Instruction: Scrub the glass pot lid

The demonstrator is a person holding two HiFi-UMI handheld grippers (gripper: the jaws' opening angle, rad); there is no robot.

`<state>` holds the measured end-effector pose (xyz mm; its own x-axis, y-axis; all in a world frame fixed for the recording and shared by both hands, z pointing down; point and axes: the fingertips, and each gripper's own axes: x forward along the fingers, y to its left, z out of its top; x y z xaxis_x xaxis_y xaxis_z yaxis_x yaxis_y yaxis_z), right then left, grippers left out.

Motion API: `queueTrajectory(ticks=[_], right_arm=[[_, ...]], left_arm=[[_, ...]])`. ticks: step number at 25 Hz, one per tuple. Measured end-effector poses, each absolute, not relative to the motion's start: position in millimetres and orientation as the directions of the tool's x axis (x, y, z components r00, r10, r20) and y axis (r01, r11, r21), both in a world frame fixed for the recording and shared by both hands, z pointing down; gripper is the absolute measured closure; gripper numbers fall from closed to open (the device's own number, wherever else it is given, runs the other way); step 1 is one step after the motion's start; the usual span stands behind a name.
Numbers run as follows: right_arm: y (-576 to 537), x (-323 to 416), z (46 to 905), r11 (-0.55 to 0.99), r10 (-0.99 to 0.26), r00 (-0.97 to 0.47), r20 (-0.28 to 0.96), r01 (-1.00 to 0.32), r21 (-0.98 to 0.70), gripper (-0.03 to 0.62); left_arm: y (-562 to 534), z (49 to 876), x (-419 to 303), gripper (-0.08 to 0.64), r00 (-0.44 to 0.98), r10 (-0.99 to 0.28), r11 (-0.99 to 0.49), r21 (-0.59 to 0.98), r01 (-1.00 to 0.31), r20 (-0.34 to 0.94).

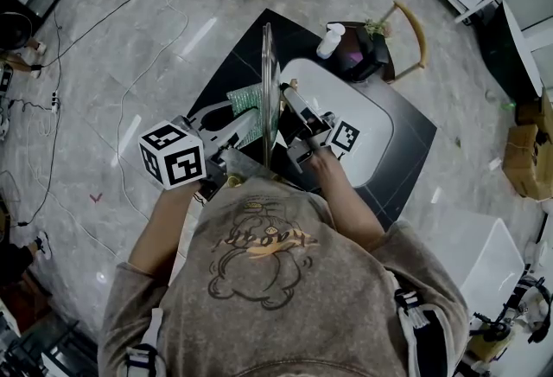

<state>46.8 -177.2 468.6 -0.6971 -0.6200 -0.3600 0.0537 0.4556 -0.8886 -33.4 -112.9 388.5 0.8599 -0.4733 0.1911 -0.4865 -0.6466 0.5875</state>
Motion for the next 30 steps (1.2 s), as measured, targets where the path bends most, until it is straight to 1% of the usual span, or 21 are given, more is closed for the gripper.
queueTrajectory(ticks=[5, 13, 23, 30], right_arm=[[-168, 38, 465, 0.45, -0.606, -0.702, -0.374, 0.085, -0.889, 0.411], [-165, 35, 463, 0.454, -0.587, -0.717, -0.376, 0.093, -0.886, 0.411], [-157, 22, 456, 0.464, -0.553, -0.738, -0.386, 0.111, -0.879, 0.41], [-159, 25, 452, 0.472, -0.557, -0.733, -0.391, 0.109, -0.875, 0.41]], left_arm=[[-129, 391, -37, 0.474, 0.837, -0.516, -0.623, 0.59, -0.513, 0.182], [-161, 408, -40, 0.474, 0.803, -0.557, -0.591, 0.577, -0.563, 0.212], [-191, 463, -55, 0.474, 0.732, -0.605, -0.498, 0.569, -0.654, 0.313], [-200, 507, -52, 0.474, 0.705, -0.591, -0.461, 0.553, -0.694, 0.392]])
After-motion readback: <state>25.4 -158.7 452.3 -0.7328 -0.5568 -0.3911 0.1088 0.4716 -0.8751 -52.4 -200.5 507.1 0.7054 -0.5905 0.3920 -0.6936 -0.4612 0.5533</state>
